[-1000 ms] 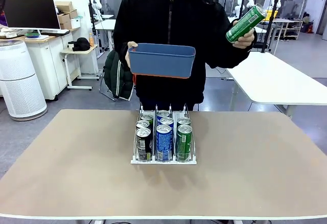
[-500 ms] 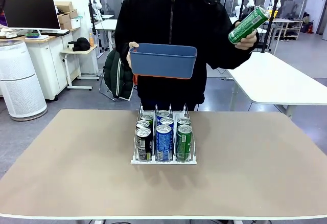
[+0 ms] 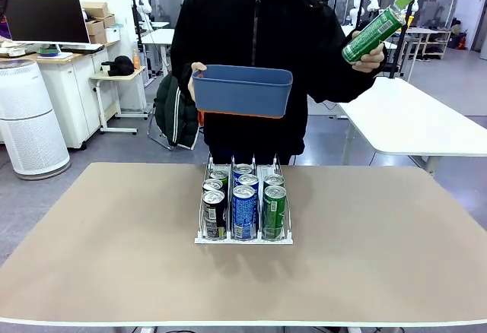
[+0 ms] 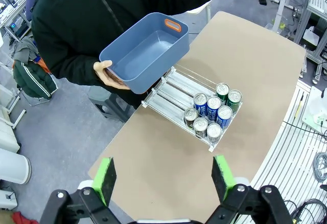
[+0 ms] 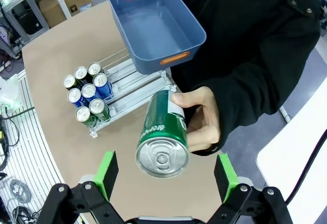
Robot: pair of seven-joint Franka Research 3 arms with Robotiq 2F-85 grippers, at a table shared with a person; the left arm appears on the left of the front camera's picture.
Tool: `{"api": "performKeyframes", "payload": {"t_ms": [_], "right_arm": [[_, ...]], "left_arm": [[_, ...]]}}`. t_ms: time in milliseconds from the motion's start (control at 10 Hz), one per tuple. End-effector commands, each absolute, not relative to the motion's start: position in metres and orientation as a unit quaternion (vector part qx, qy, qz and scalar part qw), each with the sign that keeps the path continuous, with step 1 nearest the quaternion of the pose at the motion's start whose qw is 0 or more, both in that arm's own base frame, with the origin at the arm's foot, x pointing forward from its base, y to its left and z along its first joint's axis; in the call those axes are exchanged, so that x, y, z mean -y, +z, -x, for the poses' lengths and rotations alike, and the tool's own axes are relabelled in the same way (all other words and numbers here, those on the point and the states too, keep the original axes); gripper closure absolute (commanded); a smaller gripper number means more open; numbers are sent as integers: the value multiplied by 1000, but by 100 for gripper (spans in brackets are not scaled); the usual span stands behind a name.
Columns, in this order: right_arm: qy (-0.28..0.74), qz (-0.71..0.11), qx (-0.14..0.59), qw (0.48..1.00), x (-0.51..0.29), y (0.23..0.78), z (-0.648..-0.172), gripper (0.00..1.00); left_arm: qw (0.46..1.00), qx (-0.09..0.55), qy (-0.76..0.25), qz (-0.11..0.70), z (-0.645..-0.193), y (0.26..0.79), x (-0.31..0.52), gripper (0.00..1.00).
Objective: Fill the beverage cans into the dispenser.
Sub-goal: Pick up the Sprite handed by the human.
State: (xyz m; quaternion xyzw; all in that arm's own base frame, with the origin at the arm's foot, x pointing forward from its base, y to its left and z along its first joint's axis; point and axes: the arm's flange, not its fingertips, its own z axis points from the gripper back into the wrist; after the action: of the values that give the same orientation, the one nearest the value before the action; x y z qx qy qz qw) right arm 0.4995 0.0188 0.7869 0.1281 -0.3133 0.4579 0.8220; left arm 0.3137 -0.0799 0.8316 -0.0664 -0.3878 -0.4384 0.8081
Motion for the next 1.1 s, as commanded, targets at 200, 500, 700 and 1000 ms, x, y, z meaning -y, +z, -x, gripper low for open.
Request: {"api": "performKeyframes", "payload": {"t_ms": [200, 500, 700, 1000], "right_arm": [[455, -154, 295, 826, -24, 773, -499, 0], [464, -159, 283, 824, -29, 765, -498, 0], [469, -157, 282, 822, -32, 760, -501, 0], [473, -159, 280, 820, -36, 755, -504, 0]], "left_arm": [[808, 390, -437, 65, -315, 831, 79, 0], [808, 390, -437, 65, -315, 831, 79, 0], [808, 390, -437, 65, -315, 831, 79, 0], [808, 390, -437, 65, -315, 831, 79, 0]]}}
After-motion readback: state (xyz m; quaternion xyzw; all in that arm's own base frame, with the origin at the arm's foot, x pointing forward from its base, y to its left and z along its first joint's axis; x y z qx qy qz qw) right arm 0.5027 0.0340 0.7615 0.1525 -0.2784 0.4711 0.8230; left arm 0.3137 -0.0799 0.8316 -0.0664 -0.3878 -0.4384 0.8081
